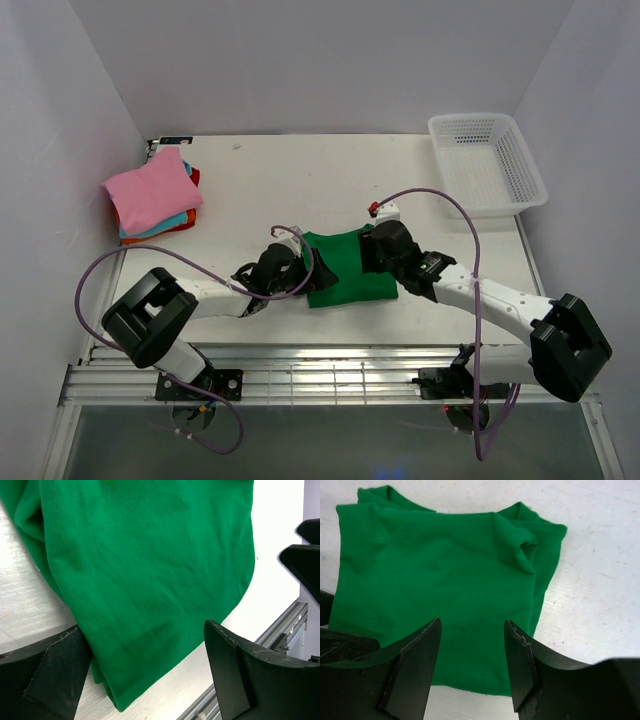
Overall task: Fold and stack the t-shirts
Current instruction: Neatly place the folded tshirt to the corner
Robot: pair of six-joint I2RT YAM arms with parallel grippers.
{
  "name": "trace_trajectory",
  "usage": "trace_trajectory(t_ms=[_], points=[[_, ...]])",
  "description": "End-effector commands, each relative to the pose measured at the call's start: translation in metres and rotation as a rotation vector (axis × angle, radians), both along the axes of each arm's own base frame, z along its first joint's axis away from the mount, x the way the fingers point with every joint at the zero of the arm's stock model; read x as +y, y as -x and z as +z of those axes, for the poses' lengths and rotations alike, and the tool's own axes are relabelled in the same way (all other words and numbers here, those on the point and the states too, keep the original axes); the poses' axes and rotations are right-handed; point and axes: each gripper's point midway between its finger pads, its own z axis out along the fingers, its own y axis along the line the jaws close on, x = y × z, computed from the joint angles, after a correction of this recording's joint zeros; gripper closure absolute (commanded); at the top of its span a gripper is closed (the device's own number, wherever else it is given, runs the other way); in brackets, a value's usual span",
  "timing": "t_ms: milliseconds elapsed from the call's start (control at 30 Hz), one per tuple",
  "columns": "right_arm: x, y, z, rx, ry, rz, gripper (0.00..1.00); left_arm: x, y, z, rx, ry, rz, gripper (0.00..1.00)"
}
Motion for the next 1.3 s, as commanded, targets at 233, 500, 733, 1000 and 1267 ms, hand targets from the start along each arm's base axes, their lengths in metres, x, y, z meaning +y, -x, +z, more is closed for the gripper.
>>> trace_trajectory(t_ms=[233, 500, 733, 1000, 1267], points=[[0.033, 0.006, -0.041, 0.080, -0.011, 0.072, 0.44, -0.002, 0.013, -0.013, 0.047, 0.008, -0.023, 0.02], [0.026, 0.004, -0.062, 0.112, 0.054, 0.035, 0.89, 0.003, 0.015, -0.015, 0.043, 0.000, -0.016, 0.02], [0.027, 0.007, -0.087, 0.167, 0.088, 0.044, 0.92, 0.004, 0.014, -0.014, 0.033, -0.005, -0.014, 0.02], [0.037, 0.015, -0.106, 0.217, 0.054, 0.081, 0.92, -0.002, 0.016, -0.019, 0.043, 0.019, -0.033, 0.02], [0.043, 0.017, -0.101, 0.218, 0.028, 0.100, 0.92, -0.020, 0.013, -0.015, 0.030, 0.062, -0.057, 0.02]])
